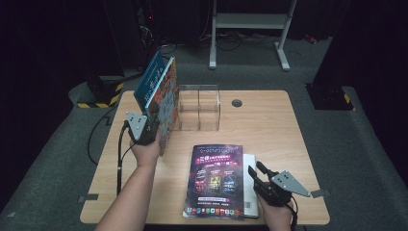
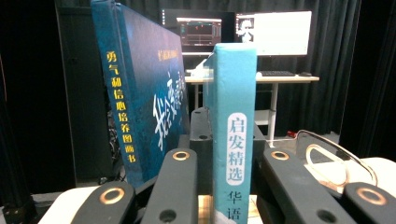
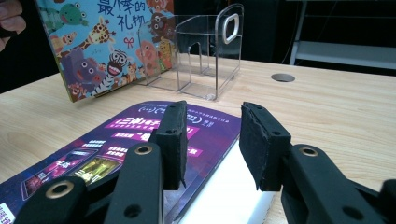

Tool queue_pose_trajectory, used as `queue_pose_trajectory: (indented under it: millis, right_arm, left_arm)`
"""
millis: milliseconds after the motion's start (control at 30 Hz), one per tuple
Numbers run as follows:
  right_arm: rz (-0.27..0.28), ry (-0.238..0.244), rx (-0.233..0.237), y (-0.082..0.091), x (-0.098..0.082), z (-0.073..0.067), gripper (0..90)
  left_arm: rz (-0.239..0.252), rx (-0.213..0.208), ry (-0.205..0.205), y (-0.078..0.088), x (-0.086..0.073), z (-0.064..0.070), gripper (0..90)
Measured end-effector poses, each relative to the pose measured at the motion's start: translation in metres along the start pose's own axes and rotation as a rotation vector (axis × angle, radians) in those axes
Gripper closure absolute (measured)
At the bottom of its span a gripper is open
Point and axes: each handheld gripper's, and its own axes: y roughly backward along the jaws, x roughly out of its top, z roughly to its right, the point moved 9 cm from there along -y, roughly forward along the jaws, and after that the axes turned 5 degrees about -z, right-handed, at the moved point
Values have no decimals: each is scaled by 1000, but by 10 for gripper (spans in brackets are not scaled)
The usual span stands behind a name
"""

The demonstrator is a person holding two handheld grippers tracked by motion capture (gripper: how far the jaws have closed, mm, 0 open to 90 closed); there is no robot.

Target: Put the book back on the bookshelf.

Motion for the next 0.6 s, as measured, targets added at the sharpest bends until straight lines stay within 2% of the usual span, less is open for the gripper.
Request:
queue_pose_trajectory:
  millis: [300,600]
  right_arm:
    - [-1,7,3,0,0,-1,615]
    - [-3,8,6,-1,0,-2,615]
  left_arm:
    - [6,2,2,0,-2,-1,807]
    - [3,-16,1,4,-9,-2,804]
